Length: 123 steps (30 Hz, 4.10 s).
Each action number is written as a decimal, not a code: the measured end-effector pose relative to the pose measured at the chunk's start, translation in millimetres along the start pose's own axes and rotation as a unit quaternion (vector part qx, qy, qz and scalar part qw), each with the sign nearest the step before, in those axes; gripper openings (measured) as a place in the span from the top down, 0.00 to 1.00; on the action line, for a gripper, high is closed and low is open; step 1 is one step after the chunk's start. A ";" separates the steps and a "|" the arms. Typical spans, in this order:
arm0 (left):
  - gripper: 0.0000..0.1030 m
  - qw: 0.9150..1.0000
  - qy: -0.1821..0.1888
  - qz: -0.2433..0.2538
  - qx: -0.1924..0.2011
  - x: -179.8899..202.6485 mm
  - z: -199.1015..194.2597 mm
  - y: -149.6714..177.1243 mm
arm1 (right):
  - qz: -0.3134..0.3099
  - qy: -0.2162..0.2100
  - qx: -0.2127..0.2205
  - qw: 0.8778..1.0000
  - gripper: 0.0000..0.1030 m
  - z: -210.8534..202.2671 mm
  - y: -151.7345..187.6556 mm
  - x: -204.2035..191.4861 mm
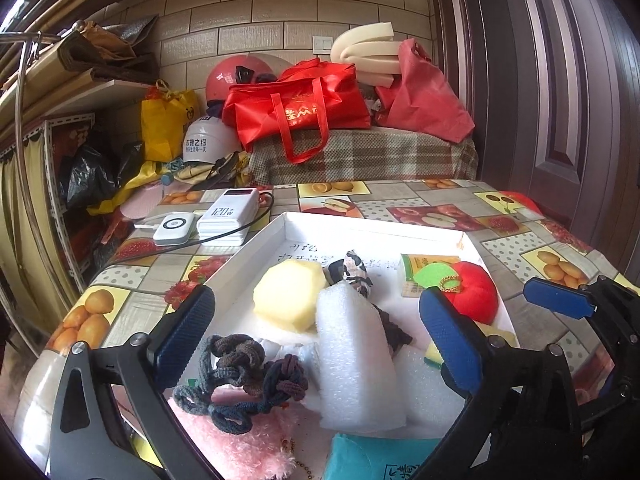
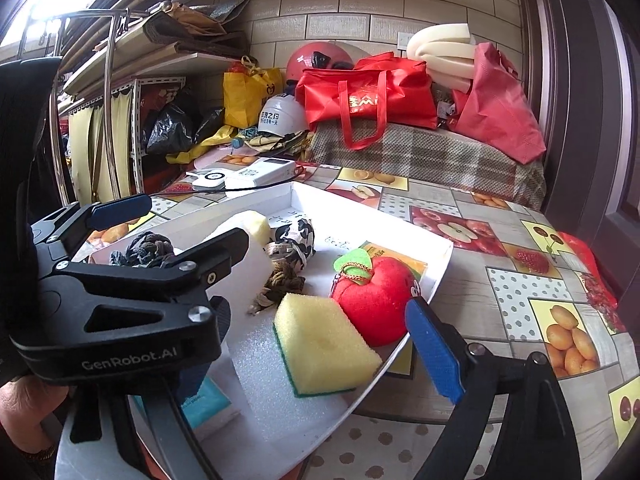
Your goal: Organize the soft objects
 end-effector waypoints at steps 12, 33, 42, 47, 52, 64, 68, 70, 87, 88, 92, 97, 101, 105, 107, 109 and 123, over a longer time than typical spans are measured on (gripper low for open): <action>0.00 1.000 -0.013 -0.010 0.008 -3.0 -3.6 0.2 | 0.003 0.003 0.014 1.000 0.00 -2.6 2.1 3.4; 0.00 0.999 -0.026 -0.019 0.030 -6.4 -12.2 0.2 | 0.005 0.008 0.033 0.999 0.00 -12.1 -0.3 4.9; 0.00 0.999 -0.037 -0.025 0.030 -5.1 -18.4 2.8 | 0.021 0.006 0.033 0.999 0.00 -19.0 4.8 11.6; 0.00 0.999 -0.034 -0.022 0.026 0.2 -26.5 7.0 | 0.050 0.016 0.045 0.998 0.00 -31.1 10.6 24.3; 0.00 0.999 -0.039 -0.012 0.025 7.4 -32.4 10.1 | 0.054 0.020 0.050 0.997 0.00 -39.2 14.4 27.9; 0.00 0.999 -0.045 -0.008 0.018 19.4 -52.1 20.3 | 0.061 0.030 0.029 0.997 0.00 -51.6 27.0 39.6; 0.00 0.999 -0.036 -0.010 0.005 26.2 -58.9 25.3 | 0.071 0.034 0.027 0.997 0.00 -64.0 35.0 51.1; 0.00 0.999 -0.032 -0.005 0.003 33.5 -62.8 27.2 | 0.075 0.038 0.026 0.996 0.00 -71.2 39.5 56.9; 0.00 0.999 -0.009 0.037 0.022 90.5 -111.5 38.7 | 0.159 0.065 0.117 0.978 0.00 -166.1 69.5 105.8; 0.00 0.999 -0.033 0.034 0.017 90.4 -112.6 39.3 | 0.155 0.073 0.131 0.977 0.00 -174.9 71.9 105.0; 0.00 0.992 -0.124 0.020 -0.027 84.6 -108.1 45.3 | 0.148 0.161 0.153 0.964 0.00 -199.9 80.9 101.4; 0.00 0.995 -0.074 0.009 -0.066 84.7 -98.0 51.0 | 0.156 0.178 0.123 0.964 0.00 -193.1 80.3 109.6; 0.00 0.995 -0.077 0.029 -0.058 92.2 -99.5 51.6 | 0.158 0.166 0.118 0.966 0.00 -192.1 81.8 111.7; 0.00 0.995 -0.069 0.032 -0.068 93.9 -96.9 52.4 | 0.164 0.162 0.122 0.966 0.00 -194.5 84.4 112.7; 0.00 0.995 -0.068 0.024 -0.074 90.1 -94.8 52.6 | 0.166 0.163 0.121 0.965 0.00 -194.4 84.8 112.5; 0.00 0.994 -0.069 0.017 -0.078 86.7 -93.5 52.7 | 0.166 0.163 0.120 0.965 0.00 -194.4 84.8 112.2; 0.00 0.994 -0.066 0.008 -0.093 82.4 -88.5 54.5 | 0.164 0.160 0.112 0.967 0.00 -191.7 84.4 113.2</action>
Point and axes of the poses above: each gripper's, at about its wrist camera, not at the fingertips, and z roughly the way its jaws point, x to its right, y to its underside, the point moved 2 cm from there along z, roughly the way its jaws point, and after that the axes turned 2 degrees about -y, right-handed, at the moved point
